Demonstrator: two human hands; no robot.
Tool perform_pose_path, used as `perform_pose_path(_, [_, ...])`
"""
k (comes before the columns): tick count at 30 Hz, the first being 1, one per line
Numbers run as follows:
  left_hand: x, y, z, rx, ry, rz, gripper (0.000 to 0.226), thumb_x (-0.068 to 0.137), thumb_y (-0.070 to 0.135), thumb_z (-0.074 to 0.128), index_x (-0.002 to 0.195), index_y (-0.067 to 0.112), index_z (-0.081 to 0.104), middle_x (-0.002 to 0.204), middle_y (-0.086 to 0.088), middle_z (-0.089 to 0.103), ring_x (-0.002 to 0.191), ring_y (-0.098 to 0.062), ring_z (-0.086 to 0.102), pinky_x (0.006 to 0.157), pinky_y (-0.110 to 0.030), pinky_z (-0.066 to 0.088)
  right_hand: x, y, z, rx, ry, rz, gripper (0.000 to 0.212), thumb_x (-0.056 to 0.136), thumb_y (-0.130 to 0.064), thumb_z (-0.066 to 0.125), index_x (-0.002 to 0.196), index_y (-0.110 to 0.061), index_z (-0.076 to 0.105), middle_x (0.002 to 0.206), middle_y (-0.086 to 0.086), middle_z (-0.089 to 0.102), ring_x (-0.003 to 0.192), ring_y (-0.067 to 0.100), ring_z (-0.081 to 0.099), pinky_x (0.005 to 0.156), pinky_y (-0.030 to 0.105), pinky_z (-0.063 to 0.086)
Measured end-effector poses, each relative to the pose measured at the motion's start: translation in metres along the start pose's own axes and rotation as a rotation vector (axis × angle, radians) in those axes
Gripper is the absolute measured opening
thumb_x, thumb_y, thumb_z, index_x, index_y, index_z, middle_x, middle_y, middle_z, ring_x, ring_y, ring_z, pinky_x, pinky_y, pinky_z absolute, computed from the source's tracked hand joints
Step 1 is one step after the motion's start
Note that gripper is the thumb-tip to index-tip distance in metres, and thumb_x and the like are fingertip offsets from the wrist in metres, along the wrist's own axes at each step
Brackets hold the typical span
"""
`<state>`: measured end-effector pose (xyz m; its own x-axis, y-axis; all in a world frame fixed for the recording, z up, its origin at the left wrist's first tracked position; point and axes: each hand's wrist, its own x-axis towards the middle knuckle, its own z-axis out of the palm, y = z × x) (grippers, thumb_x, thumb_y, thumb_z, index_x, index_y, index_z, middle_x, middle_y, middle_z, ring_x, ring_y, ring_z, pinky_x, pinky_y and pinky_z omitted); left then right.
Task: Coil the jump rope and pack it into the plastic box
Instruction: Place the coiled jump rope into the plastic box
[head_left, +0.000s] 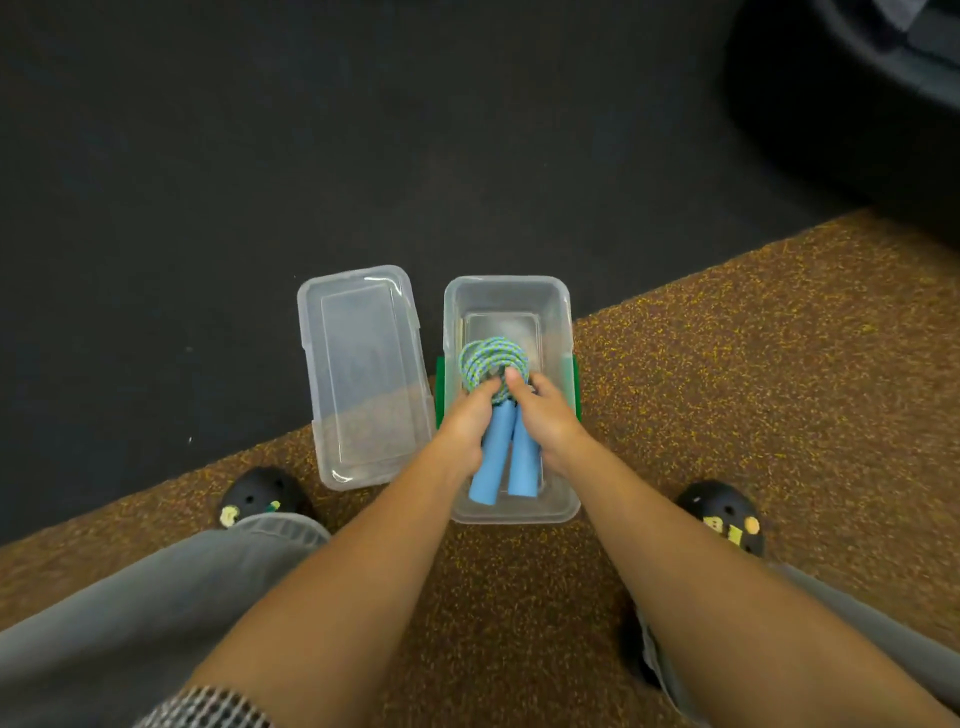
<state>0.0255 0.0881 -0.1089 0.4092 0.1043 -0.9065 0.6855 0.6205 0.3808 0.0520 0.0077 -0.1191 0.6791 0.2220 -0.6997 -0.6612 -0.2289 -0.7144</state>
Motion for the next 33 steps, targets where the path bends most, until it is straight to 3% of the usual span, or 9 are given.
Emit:
perform_pose_path(3, [0.021,-0.004,-0.005,-0.003,-0.036,-0.047,0.022,0.089,0.029,0.051,0.088,0.013,0.066,0.065,-0.003,0.072,0.052,-0.013,0.067,0.046,-0.023,0.053,0.022,0.015,0.002,-0.090,0.045,0.030,0.021,0.090,-0.040,0.050,0.091,-0.020,0.056,0.100,0.018,0.062,0.094,0.032,0.061,0.090,0.048,0.048])
perform_pose_path(8, [0.043,-0.012,-0.009,0.055,-0.026,-0.059,0.023,0.090,0.028,0.051,0.076,0.013,0.063,0.050,0.001,0.067,0.042,-0.010,0.063,0.039,-0.019,0.050,0.045,0.033,0.006,-0.247,0.120,0.028,0.028,0.091,-0.041,0.047,0.102,-0.016,0.053,0.102,0.015,0.059,0.098,0.028,0.057,0.089,0.040,0.046])
perform_pose_path(12, [0.055,-0.019,-0.010,0.120,0.019,-0.058,0.025,0.089,0.031,0.054,0.103,0.012,0.061,0.075,-0.003,0.066,0.064,-0.015,0.062,0.054,-0.024,0.051,0.054,0.040,0.006,-0.391,0.174,0.013,0.031,0.093,-0.036,0.045,0.103,-0.008,0.054,0.094,0.011,0.055,0.093,0.025,0.053,0.084,0.035,0.041])
perform_pose_path(14, [0.059,-0.021,-0.008,0.144,0.071,-0.033,0.032,0.089,0.028,0.053,0.115,0.010,0.054,0.083,-0.006,0.062,0.064,-0.015,0.058,0.050,-0.021,0.048,0.057,0.043,0.006,-0.443,0.214,-0.007,0.032,0.093,-0.032,0.046,0.105,-0.003,0.054,0.094,0.016,0.058,0.095,0.030,0.054,0.081,0.036,0.040])
perform_pose_path(16, [0.059,-0.022,-0.006,0.185,0.114,0.011,0.027,0.090,0.020,0.049,0.114,0.007,0.053,0.083,-0.008,0.059,0.061,-0.014,0.054,0.044,-0.018,0.045,0.059,0.044,0.008,-0.503,0.253,-0.026,0.033,0.092,-0.030,0.049,0.109,-0.002,0.055,0.105,0.024,0.061,0.102,0.036,0.055,0.082,0.037,0.039])
perform_pose_path(19, [0.056,-0.023,-0.005,0.288,0.177,0.059,0.031,0.090,0.012,0.043,0.116,-0.002,0.051,0.088,-0.013,0.058,0.064,-0.017,0.053,0.050,-0.025,0.042,0.060,0.043,0.009,-0.570,0.293,-0.024,0.034,0.090,-0.030,0.052,0.109,-0.001,0.056,0.110,0.028,0.060,0.104,0.040,0.054,0.083,0.038,0.039])
perform_pose_path(23, [0.044,-0.023,-0.005,0.597,0.233,0.127,0.039,0.087,0.016,0.045,0.122,-0.002,0.047,0.116,-0.019,0.059,0.100,-0.033,0.058,0.071,-0.031,0.042,0.059,0.040,0.011,-0.610,0.334,-0.049,0.033,0.087,-0.028,0.056,0.105,0.000,0.059,0.110,0.026,0.060,0.102,0.039,0.056,0.081,0.039,0.041])
perform_pose_path(28, [0.010,-0.005,-0.027,0.911,-0.032,0.122,0.016,0.089,0.020,0.045,0.095,0.013,0.057,0.089,-0.011,0.055,0.078,-0.022,0.051,0.062,-0.029,0.039,0.048,0.035,0.010,-0.602,0.347,-0.108,0.042,0.085,-0.019,0.059,0.123,-0.004,0.052,0.125,0.021,0.052,0.115,0.036,0.050,0.096,0.037,0.038])
perform_pose_path(33, [-0.015,0.033,-0.061,0.731,0.030,0.080,0.025,0.095,0.018,0.039,0.104,0.006,0.059,0.092,-0.004,0.061,0.067,-0.014,0.057,0.062,-0.022,0.043,0.016,0.033,0.023,-0.525,0.466,-0.244,0.046,0.082,-0.006,0.053,0.127,-0.008,0.045,0.126,0.017,0.047,0.117,0.033,0.047,0.100,0.043,0.040])
